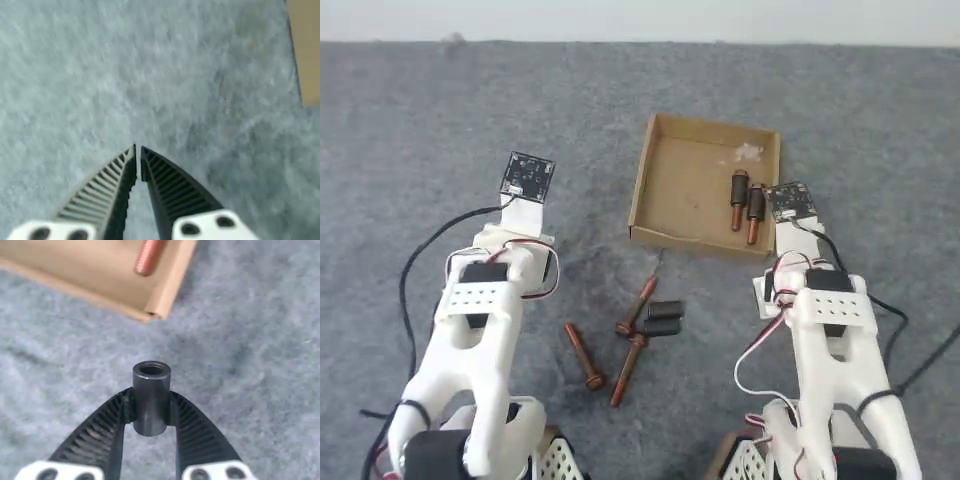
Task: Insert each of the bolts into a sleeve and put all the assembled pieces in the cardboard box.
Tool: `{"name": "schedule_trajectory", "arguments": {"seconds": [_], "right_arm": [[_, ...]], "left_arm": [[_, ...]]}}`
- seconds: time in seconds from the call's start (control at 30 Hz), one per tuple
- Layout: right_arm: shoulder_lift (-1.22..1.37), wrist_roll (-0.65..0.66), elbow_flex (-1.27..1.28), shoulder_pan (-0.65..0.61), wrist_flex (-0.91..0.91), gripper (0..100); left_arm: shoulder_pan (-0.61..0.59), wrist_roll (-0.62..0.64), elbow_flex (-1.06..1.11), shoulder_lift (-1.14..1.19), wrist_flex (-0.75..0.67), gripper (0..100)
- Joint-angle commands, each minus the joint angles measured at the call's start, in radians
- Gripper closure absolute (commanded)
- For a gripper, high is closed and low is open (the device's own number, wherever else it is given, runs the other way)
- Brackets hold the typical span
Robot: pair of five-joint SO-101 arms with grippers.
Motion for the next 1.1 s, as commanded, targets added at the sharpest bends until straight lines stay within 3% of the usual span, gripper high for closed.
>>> {"name": "schedule_trajectory", "arguments": {"seconds": [0.0, 0.13, 0.23, 0.4, 0.53, 0.7, 0.8, 0.97, 1.07], "right_arm": [[0.036, 0.000, -0.014, 0.024, -0.056, 99.2], [0.108, 0.000, -0.055, 0.024, -0.064, 99.2], [0.139, 0.000, -0.072, 0.025, -0.062, 99.2], [0.143, 0.000, -0.075, 0.025, -0.058, 99.2], [0.145, 0.002, -0.075, 0.025, -0.058, 99.2], [0.147, 0.003, -0.075, 0.025, -0.061, 99.2], [0.147, 0.011, -0.075, 0.025, -0.062, 99.2], [0.142, 0.032, -0.075, 0.025, -0.062, 99.2], [0.142, 0.035, -0.075, 0.031, -0.065, 99.2]], "left_arm": [[0.003, -0.087, -0.117, -0.015, 0.290, 98], [0.032, -0.364, -0.189, -0.011, 0.635, 98], [0.035, -0.493, -0.229, -0.009, 0.796, 98], [0.064, -0.850, -0.237, -0.015, 0.964, 98], [0.146, -1.049, -0.213, -0.015, 0.987, 98], [0.339, -1.068, -0.197, -0.009, 0.984, 98], [0.436, -1.014, -0.193, -0.009, 0.959, 95], [0.512, -0.994, -0.128, -0.008, 0.865, 81], [0.525, -1.020, -0.068, -0.008, 0.790, 80]]}}
